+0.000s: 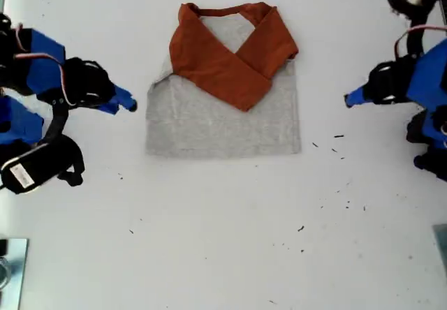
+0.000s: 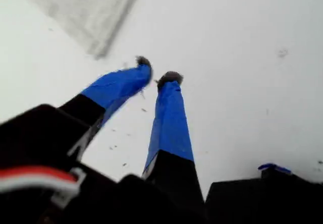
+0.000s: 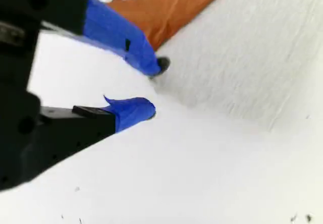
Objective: Fold t shirt
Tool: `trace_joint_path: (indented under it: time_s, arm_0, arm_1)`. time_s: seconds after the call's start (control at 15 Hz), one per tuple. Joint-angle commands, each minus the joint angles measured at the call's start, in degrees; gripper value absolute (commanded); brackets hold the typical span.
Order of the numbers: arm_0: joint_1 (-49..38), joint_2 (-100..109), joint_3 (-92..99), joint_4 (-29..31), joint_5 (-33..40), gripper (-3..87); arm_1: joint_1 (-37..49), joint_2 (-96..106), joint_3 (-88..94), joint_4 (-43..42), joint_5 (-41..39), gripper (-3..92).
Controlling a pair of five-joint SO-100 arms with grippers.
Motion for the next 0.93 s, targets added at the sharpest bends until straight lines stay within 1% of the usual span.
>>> trace_joint_path:
  time_s: [0.0,0.13,0.33,0.4,0.6,0.67,0.8,0.87]
  arm_0:
    - [1.49,-4.31,-14.41,2.64,0.18,22.2]
    - [4.57,-9.58,-12.74,1.41,-0.97,22.3]
    - [10.02,-16.61,-7.03,-7.56,-5.10,23.1]
    - [10.90,-17.49,-4.04,-11.69,-5.89,23.1]
    - [11.43,-21.97,4.48,-21.97,-7.38,22.9]
    - [10.72,-23.38,6.33,-24.35,-7.47,23.2]
    - [9.05,-24.35,8.09,-26.46,-6.15,22.3]
    - [8.44,-25.05,8.17,-26.81,-5.36,20.3]
  arm_1:
    - [-3.78,-20.13,-23.47,2.55,-1.14,31.1]
    - [-7.38,-28.74,-27.42,0.88,0.88,29.7]
    - [-12.92,-40.43,-27.07,-5.27,5.01,29.1]
    - [-14.41,-42.80,-25.31,-9.14,6.24,28.9]
    - [-17.31,-51.59,-21.09,-19.60,8.61,28.0]
    - [-17.40,-54.23,-19.95,-23.12,8.61,27.4]
    - [-16.79,-56.78,-17.49,-28.48,8.44,25.6]
    - [-15.82,-57.66,-16.44,-29.71,8.00,25.5]
